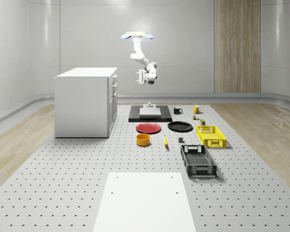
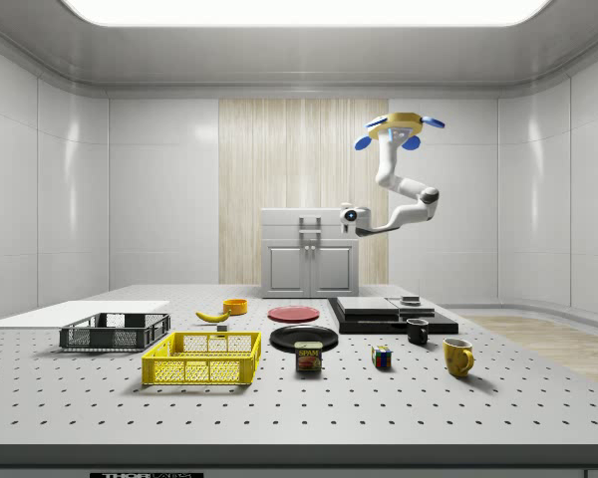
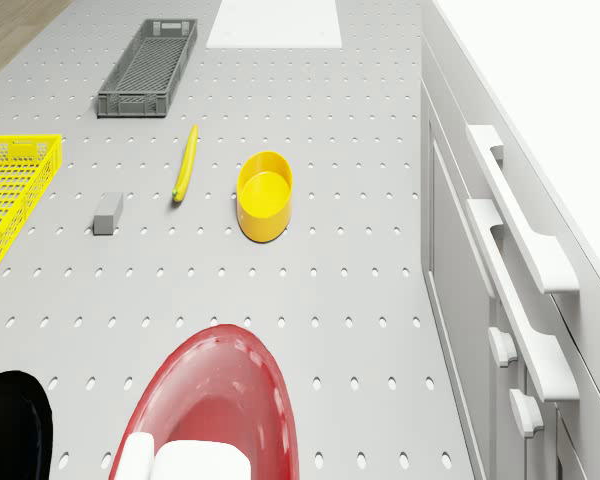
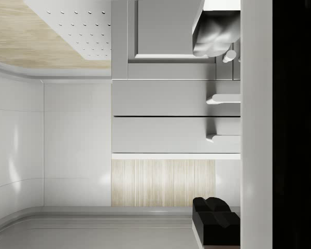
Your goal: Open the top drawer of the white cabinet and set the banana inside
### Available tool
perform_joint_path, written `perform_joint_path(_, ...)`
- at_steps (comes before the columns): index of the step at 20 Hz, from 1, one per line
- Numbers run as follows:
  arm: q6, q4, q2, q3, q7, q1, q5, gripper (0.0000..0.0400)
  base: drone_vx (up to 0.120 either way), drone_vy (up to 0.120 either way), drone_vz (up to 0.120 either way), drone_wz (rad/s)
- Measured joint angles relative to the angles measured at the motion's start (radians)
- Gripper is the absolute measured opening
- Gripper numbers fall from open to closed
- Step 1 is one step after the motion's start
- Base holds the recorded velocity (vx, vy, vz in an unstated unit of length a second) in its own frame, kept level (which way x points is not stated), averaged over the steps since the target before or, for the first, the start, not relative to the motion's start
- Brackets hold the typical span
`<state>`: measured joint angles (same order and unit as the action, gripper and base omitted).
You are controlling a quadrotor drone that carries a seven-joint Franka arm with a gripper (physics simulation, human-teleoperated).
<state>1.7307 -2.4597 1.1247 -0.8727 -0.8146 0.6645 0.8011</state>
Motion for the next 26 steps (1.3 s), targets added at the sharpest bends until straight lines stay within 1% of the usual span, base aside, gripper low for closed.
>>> perform_joint_path(14, 0.021, -0.003, 0.025, -0.006, -0.018, 0.022, -0.021, 0.0400, 0.120, 0.000, 0.000, 0.000)
perform_joint_path(18, 0.026, -0.004, 0.032, -0.008, -0.022, 0.028, -0.026, 0.0400, 0.120, 0.000, 0.120, 0.000)
perform_joint_path(21, 0.030, -0.005, 0.036, -0.009, -0.025, 0.031, -0.030, 0.0400, 0.120, 0.000, 0.053, 0.000)
perform_joint_path(23, 0.032, -0.005, 0.039, -0.010, -0.027, 0.034, -0.032, 0.0400, 0.120, 0.000, 0.120, 0.000)
perform_joint_path(26, 0.035, -0.006, 0.043, -0.010, -0.030, 0.037, -0.036, 0.0400, 0.120, 0.000, 0.000, 0.000)
